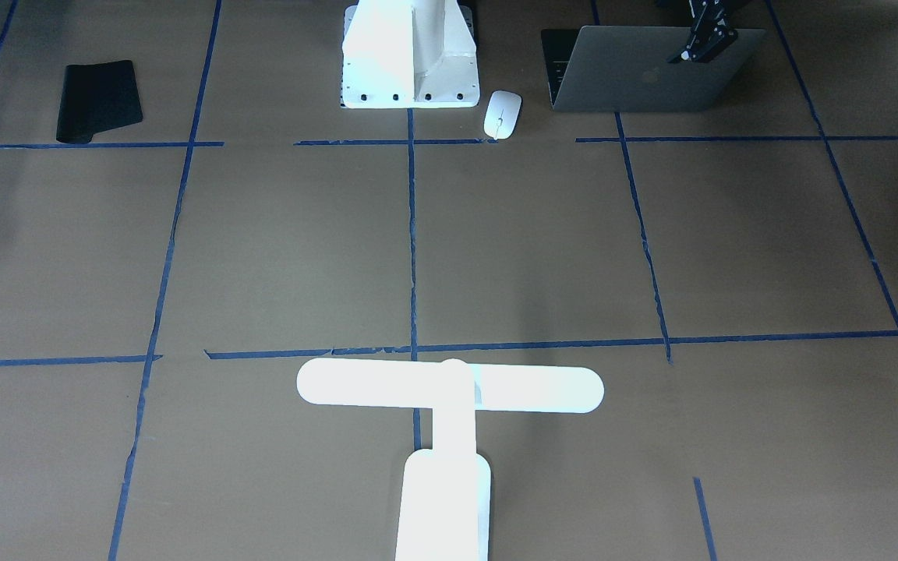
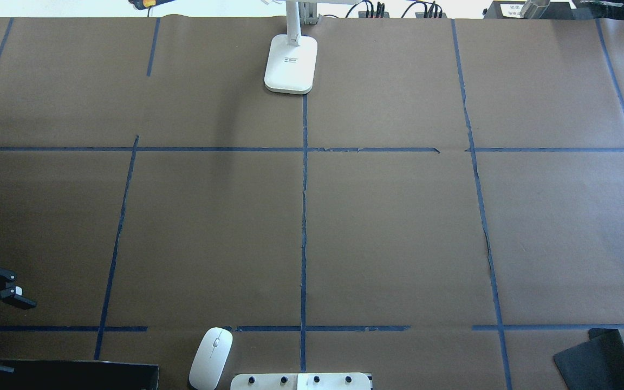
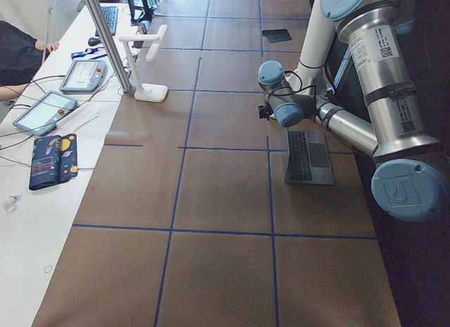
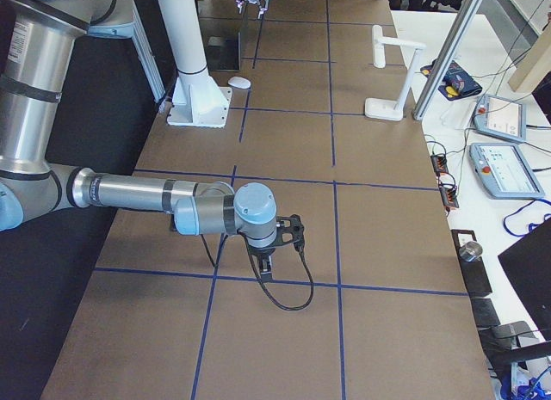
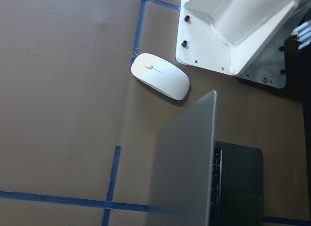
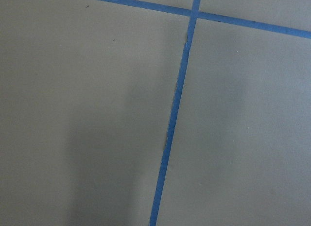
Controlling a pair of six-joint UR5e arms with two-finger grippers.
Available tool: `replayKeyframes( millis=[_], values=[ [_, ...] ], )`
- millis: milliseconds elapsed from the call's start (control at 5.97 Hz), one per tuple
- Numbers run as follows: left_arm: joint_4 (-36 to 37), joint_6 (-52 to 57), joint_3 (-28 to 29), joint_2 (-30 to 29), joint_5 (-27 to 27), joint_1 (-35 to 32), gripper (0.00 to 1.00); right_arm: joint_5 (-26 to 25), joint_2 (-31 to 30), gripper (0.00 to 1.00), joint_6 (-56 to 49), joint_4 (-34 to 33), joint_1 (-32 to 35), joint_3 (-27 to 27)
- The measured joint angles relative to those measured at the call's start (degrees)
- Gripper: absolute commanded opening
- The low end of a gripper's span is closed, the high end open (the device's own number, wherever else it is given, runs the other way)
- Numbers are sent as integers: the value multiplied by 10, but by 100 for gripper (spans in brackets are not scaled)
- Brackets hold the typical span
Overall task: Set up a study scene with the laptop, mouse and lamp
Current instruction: 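Reach the left gripper down to the grey laptop and grasp it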
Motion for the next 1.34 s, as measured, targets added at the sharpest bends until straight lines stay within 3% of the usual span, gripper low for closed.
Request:
replayKeyframes(
  millis=[335,503,838,1005,1341],
  values=[
    [2,1,5,16,31,37,97,-1,0,100,0,0,0,0],
    [3,1,8,18,49,50,86,-2,0,100,0,0,0,0],
    [4,0,14,17,57,56,21,-2,0,100,0,0,0,0],
    [5,1,14,13,57,56,2,-2,0,100,0,0,0,0],
    [5,5,12,10,54,53,0,-3,0,100,0,0,0,0]
  ],
)
